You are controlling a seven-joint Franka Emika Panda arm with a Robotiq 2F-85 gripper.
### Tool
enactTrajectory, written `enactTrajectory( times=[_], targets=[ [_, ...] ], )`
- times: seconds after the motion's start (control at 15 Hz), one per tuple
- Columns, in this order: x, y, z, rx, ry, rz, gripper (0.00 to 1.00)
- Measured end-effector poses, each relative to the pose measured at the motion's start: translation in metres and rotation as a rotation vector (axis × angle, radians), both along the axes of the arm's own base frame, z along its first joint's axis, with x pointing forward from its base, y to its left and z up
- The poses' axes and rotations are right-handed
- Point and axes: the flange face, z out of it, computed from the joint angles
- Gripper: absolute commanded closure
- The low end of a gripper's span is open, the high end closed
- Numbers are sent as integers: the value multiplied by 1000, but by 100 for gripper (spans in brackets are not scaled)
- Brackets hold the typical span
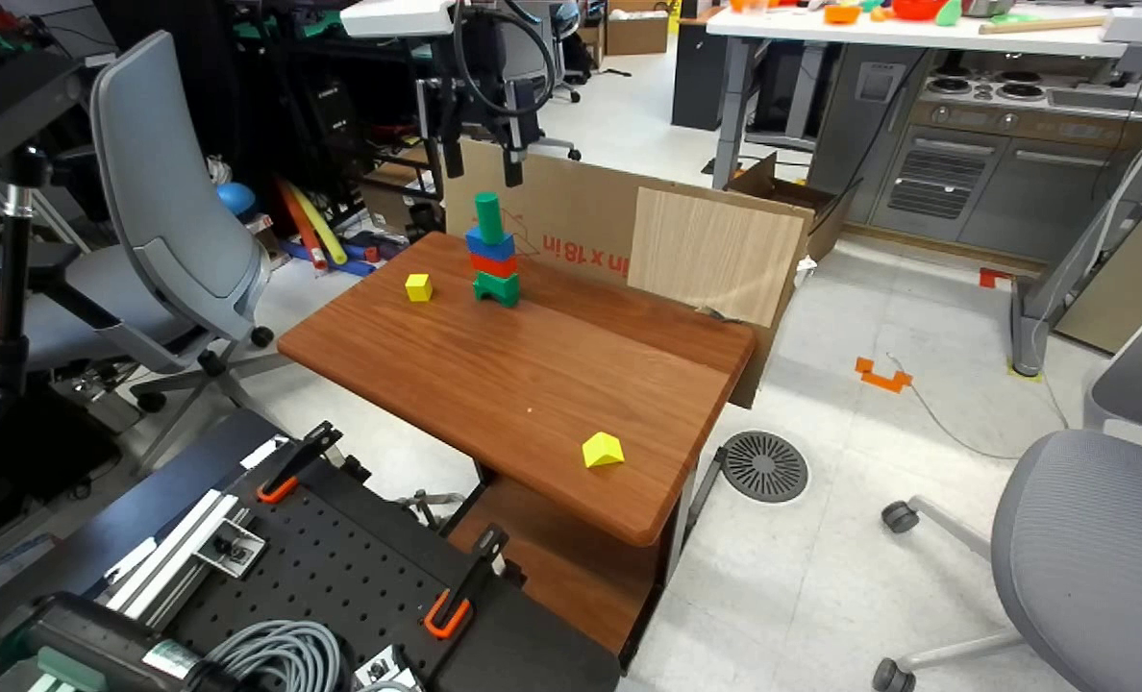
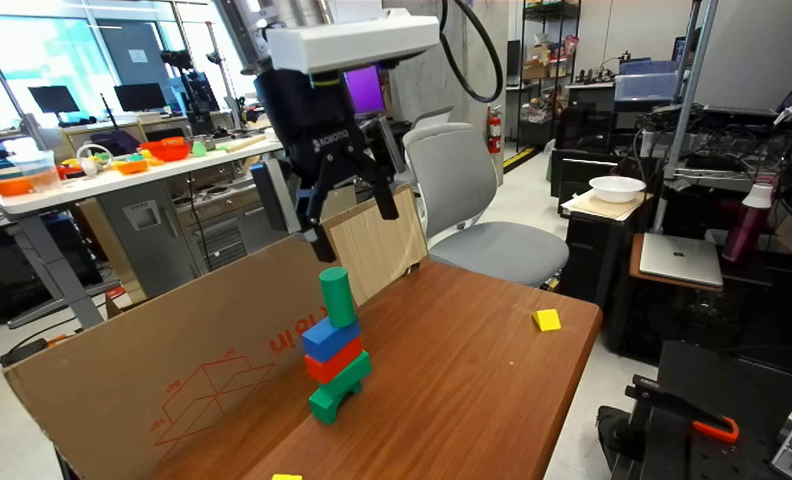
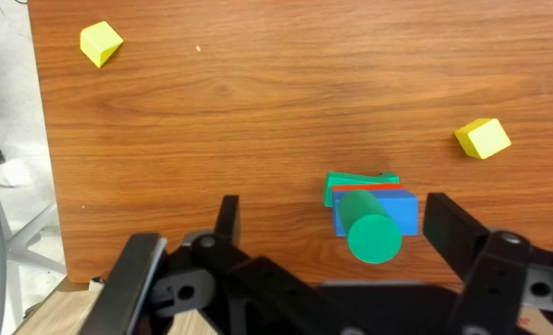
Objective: Put the green block on the top of the blue block
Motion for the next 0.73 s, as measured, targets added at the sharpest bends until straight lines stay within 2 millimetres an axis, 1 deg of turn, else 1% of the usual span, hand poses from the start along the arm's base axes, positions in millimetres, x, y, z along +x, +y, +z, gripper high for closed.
enactTrajectory(
  times=[0.33, 0.73],
  targets=[
    [-13, -10, -20, -38, 13, 13, 0],
    [-13, -9, -21, -38, 13, 15, 0]
  ],
)
